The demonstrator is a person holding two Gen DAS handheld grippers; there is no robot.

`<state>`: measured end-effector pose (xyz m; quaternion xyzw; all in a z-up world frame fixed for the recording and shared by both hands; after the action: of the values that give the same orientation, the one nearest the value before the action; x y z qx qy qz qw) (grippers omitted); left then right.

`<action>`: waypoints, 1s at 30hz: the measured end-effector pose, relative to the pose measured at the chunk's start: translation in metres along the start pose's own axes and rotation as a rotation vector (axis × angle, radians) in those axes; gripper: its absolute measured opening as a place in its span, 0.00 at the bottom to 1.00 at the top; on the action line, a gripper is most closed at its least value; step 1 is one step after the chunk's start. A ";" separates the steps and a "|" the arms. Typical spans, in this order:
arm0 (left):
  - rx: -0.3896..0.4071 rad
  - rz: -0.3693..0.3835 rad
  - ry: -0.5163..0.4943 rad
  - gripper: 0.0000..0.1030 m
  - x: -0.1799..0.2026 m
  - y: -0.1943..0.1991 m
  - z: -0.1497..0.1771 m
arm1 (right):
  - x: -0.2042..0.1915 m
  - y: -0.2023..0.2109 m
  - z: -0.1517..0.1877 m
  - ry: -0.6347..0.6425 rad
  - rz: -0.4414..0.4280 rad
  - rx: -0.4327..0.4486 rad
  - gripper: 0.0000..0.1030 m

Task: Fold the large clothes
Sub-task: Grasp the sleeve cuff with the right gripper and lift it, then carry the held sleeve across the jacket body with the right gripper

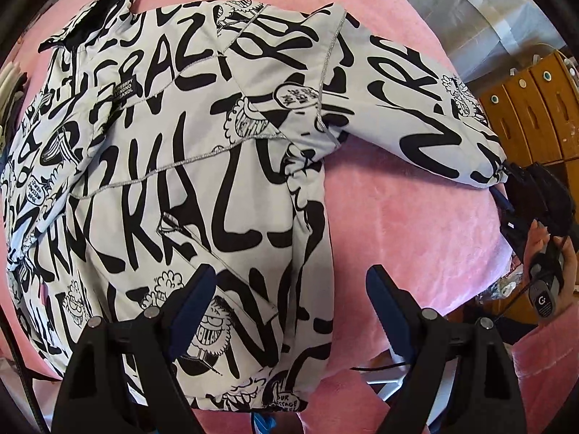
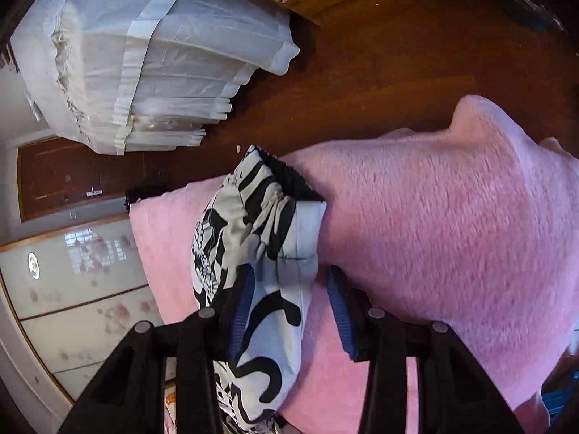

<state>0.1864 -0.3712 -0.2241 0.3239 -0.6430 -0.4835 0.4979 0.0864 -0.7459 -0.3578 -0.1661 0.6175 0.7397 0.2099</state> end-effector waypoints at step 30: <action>0.115 0.041 0.100 0.81 -0.127 0.072 -0.007 | -0.157 0.132 0.085 0.396 -0.122 0.437 0.08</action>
<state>0.2353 -0.2356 -0.1971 0.3627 -0.6504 -0.4186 0.5197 0.1538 -0.6988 -0.1512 -0.2947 0.7799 0.5284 0.1604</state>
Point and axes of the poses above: each gripper's, at about its wrist camera, not at the fingertips, and y roughly against the way its jaws point, x to its right, z to its underside, the point moved 5 cm from there along -y, roughly the way its jaws point, and after that the axes turned 13 degrees about z, right-handed, at the moved point
